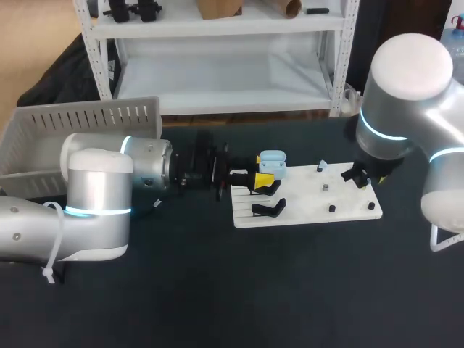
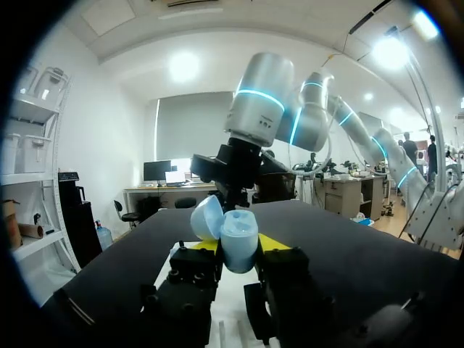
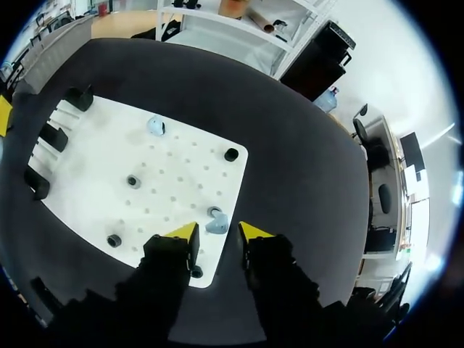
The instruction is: Pick up each earbud case from the left stands, insert the matching earbuds, close the lid, and place the case in the box.
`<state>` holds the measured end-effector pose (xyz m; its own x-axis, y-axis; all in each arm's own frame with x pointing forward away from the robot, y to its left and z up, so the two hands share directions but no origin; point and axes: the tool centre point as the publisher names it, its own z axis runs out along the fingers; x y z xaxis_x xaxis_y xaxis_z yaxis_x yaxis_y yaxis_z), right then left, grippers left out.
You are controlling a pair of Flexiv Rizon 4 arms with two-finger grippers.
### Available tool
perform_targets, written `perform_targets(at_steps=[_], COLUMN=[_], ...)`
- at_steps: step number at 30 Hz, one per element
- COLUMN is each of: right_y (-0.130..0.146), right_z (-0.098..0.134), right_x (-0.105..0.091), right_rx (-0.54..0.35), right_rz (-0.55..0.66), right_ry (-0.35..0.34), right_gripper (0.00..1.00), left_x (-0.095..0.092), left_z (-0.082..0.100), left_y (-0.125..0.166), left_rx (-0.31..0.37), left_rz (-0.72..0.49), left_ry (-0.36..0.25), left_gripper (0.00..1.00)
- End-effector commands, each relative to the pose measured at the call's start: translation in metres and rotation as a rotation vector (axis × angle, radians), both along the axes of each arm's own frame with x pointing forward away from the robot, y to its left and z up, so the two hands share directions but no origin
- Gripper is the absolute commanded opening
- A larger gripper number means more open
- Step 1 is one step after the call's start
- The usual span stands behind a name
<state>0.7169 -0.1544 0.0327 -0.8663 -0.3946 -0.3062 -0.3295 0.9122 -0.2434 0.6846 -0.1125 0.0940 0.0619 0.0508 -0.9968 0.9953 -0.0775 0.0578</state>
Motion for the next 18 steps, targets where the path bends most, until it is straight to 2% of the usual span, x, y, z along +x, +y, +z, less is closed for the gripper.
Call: perform_targets(at_steps=[1, 12, 18], right_y=[-0.0001, -0.0026, -0.0011], right_z=[-0.0040, -0.0072, -0.0087], right_x=[0.0005, 0.0020, 0.0033], right_rx=[-0.006, -0.014, -0.002], right_rz=[-0.010, -0.033, -0.041], right_ry=[-0.018, -0.030, -0.030], right_gripper=[0.35, 0.30, 0.32], left_x=[0.0010, 0.0010, 0.0010], left_z=[-0.0006, -0.0006, -0.0006], left_y=[0.0000, 0.0000, 0.0000], left_rx=[-0.001, -0.001, -0.001], left_rz=[-0.002, -0.002, -0.002], left_ry=[0.000, 0.000, 0.000], left_gripper=[0.00, 0.00, 0.00])
